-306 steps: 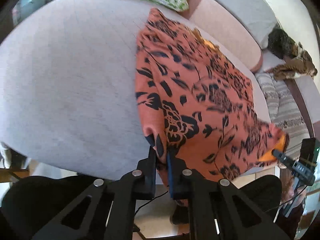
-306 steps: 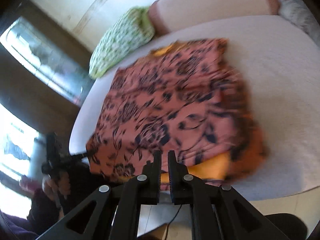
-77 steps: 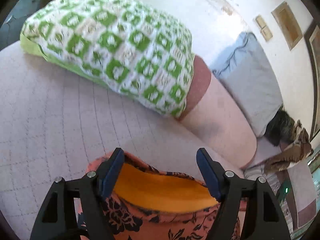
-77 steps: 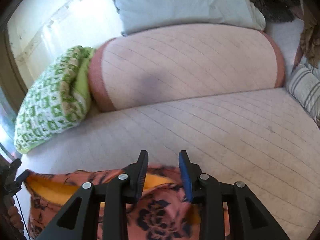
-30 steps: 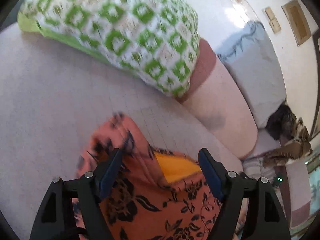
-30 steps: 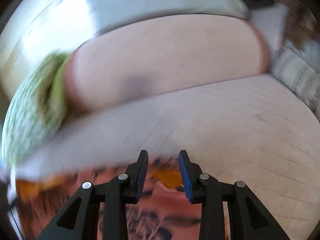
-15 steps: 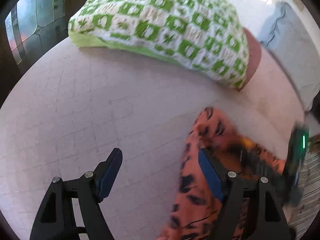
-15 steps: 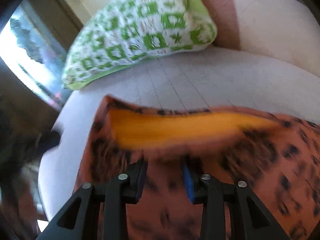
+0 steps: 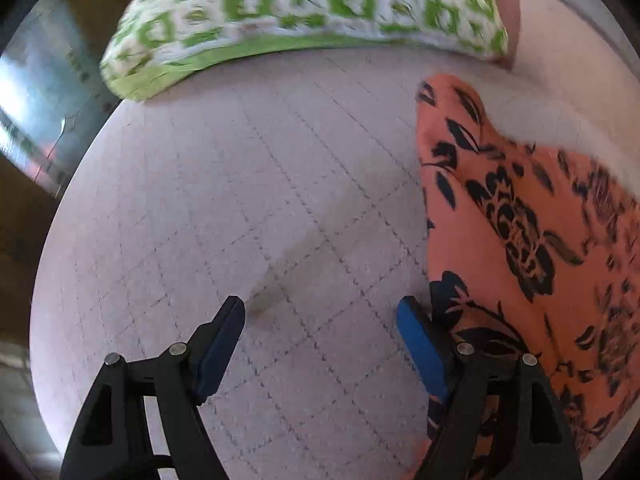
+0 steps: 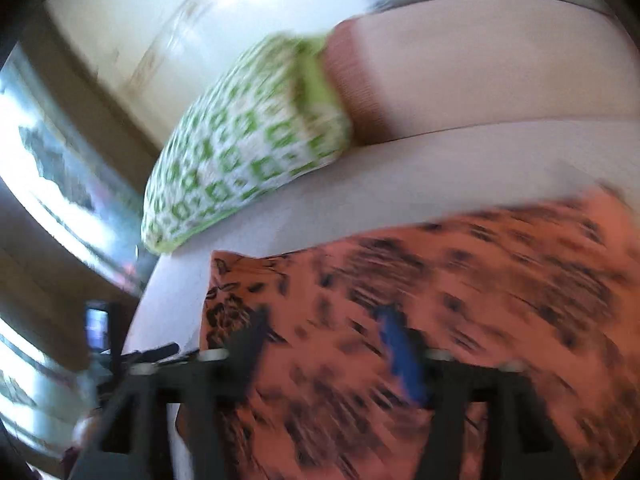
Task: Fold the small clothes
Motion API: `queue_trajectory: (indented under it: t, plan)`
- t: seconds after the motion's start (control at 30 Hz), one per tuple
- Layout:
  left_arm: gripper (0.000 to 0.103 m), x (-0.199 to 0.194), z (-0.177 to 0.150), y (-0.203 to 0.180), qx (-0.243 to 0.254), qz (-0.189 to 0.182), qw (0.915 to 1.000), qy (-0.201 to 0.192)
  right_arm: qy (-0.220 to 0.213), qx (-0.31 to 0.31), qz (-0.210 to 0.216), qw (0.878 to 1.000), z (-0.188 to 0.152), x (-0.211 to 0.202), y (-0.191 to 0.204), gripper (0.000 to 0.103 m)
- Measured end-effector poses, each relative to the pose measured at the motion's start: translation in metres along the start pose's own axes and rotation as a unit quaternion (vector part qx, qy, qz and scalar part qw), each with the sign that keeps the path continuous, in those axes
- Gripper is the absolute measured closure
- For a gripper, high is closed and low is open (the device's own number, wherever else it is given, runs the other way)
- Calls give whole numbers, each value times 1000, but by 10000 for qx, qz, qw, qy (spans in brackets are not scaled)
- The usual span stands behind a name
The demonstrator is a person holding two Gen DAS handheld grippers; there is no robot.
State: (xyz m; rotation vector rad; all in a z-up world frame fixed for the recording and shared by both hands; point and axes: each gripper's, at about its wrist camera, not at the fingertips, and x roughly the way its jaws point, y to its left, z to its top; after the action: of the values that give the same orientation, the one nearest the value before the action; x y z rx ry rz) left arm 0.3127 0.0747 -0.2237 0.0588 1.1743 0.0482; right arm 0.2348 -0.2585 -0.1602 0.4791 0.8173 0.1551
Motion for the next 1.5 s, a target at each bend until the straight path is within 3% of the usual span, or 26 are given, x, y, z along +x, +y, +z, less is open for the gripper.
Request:
queue_trajectory:
  t: [0.1,0.23,0.3,0.37,0.47,0.53,0.63,0.7,0.73,0.77,0.97,1.03,1.1,1.13,1.17,1.2,1.23,1.33,1.43,1.47,1.5]
  plan:
    - [24,-40,-19,27,-712,-376,9959,-417,-125,283,-263,9992,-23,-60,-39,31]
    - [24,-73,-59,25,-873,-1283,9867,-480,-112,1157,-168,9931,-58,-115,-96,29]
    - [24,-88,-89,18,-1081,-1501,9811,-569,-120,1667,-71,9859,-80,-125,-118,29]
    - [23,-97,-118,6,-1225,-1983,9702,-655,-68,2176,89,9760,-99,-131,-137,29]
    - [23,-87,-141,-16,-1363,-2586,9552,-463,-56,2648,221,9640,-120,-125,-152,29]
    - [23,-73,-140,-26,-1508,-2777,9484,-264,-4,2814,147,9595,-126,-118,-159,29]
    - [23,-59,-129,-26,-1889,-2899,9377,-329,31,2981,85,9545,-128,-105,-168,29]
    - [21,-47,-124,-22,-2244,-3045,9255,-223,40,3226,68,9465,-129,-95,-178,28]
    - [17,-41,-119,-22,-2498,-3194,9138,-255,15,3346,138,9423,-129,-90,-183,28]
    - [17,-39,-118,-19,-2638,-3261,9074,-283,-46,3435,161,9390,-127,-87,-187,28]
    - [18,-31,-105,-16,-2996,-3604,8819,-511,-339,3662,272,9295,-107,-68,-198,14]
    - [18,-35,-101,-18,-2940,-3647,8811,-647,-510,3544,234,9334,-98,-64,-194,14]
    - [18,-38,-98,-24,-2804,-3560,8885,-718,-627,3364,206,9394,-91,-58,-189,17]
    - [18,-40,-99,-25,-2727,-3516,8922,-774,-672,3306,237,9411,-88,-56,-189,29]
    - [18,-40,-101,-25,-2709,-3514,8922,-846,-649,3255,278,9429,-85,-51,-189,50]
    - [18,-41,-102,-25,-2713,-3527,8909,-915,-606,3209,242,9448,-83,-48,-190,63]
    - [18,-39,-102,-23,-2716,-3511,8913,-928,-570,3141,150,9476,-81,-45,-190,68]
    - [20,-36,-106,-23,-2766,-3357,8952,-968,-551,3080,74,9498,-81,-40,-187,68]
    - [18,-37,-105,-33,-2522,-3039,9136,-971,-534,2970,-18,9534,-80,-38,-183,67]
    - [13,-34,-103,-36,-2484,-2986,9172,-890,-509,3012,4,9522,-81,-37,-184,66]
    - [11,-33,-102,-36,-2511,-3033,9151,-864,-528,3064,15,9504,-82,-37,-184,66]
